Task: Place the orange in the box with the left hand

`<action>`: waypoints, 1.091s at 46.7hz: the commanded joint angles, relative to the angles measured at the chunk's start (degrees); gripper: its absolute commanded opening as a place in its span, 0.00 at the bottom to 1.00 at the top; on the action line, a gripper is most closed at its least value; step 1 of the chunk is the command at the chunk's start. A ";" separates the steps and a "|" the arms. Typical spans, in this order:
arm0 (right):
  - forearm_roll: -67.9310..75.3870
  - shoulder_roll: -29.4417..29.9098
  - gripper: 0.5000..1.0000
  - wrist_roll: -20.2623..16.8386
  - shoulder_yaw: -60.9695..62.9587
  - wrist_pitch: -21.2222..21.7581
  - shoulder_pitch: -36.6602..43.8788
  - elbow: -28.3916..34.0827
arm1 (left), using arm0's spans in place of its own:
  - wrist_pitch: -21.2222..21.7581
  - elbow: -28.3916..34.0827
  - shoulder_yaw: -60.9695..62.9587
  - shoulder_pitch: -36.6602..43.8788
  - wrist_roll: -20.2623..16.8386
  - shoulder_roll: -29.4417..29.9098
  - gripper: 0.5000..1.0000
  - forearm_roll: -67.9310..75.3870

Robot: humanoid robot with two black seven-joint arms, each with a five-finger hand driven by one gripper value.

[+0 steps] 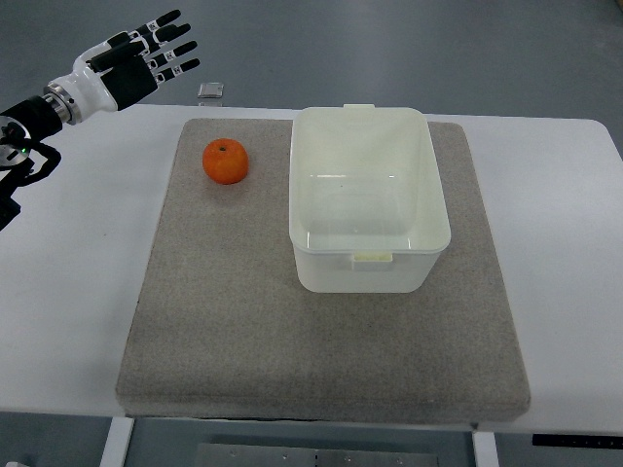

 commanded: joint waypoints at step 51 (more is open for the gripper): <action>0.00 0.00 0.85 0.00 0.00 0.01 0.00 0.00 | 0.00 0.92 0.17 -0.16 -8.71 1.14 0.99 22.19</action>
